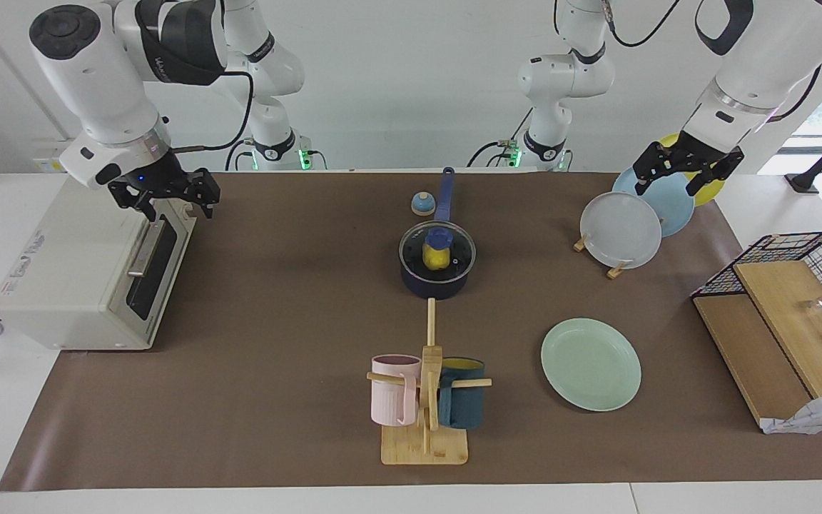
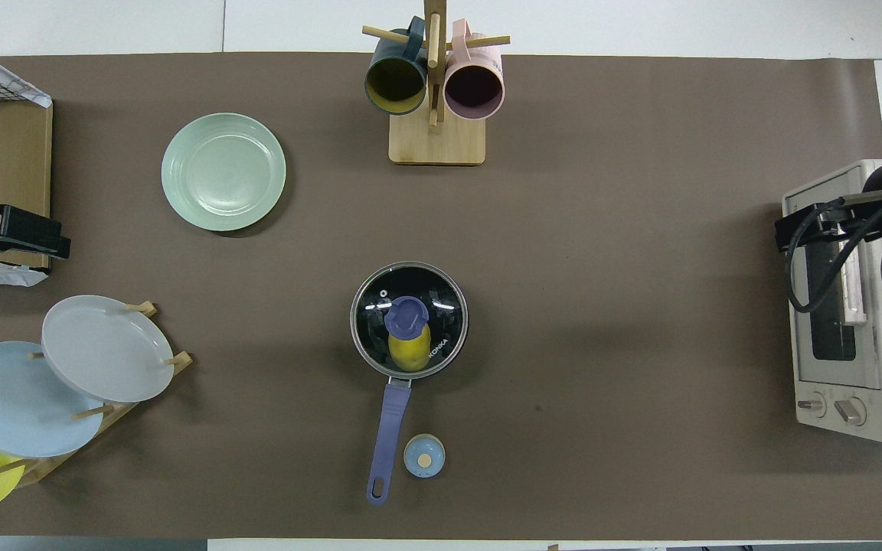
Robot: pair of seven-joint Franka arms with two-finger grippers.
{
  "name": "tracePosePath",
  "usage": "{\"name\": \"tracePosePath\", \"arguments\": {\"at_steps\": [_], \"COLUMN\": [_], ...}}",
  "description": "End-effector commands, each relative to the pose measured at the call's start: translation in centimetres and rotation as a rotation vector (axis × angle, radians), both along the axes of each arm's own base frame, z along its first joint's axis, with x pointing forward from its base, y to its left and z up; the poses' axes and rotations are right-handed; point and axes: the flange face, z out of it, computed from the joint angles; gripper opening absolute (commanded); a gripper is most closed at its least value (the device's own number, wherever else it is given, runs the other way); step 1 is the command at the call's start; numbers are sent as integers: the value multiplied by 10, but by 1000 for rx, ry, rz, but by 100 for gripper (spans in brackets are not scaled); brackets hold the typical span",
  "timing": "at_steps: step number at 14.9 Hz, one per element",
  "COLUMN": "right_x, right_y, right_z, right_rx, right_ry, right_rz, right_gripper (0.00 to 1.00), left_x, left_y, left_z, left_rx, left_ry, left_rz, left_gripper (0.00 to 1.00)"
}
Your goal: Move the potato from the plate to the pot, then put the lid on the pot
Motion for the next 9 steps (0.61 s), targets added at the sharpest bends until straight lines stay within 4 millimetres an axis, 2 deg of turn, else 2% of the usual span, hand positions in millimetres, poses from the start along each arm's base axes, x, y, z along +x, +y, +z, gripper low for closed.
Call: {"name": "tracePosePath", "arguments": {"at_steps": [1,9], "right_x": [-7,-7], "right_y": [-9,-7], "right_z": [1,4], "right_rx": [11,22], "right_ry": [1,-1], "right_rz": [1,5], "right_gripper": [100,100], "left_x": [-8,-8], "left_y": [3,3], "left_z": [4,4], "left_rx": [13,13], "left_ry": [2,4], "left_rz": [6,6], "left_gripper": [100,100]}}
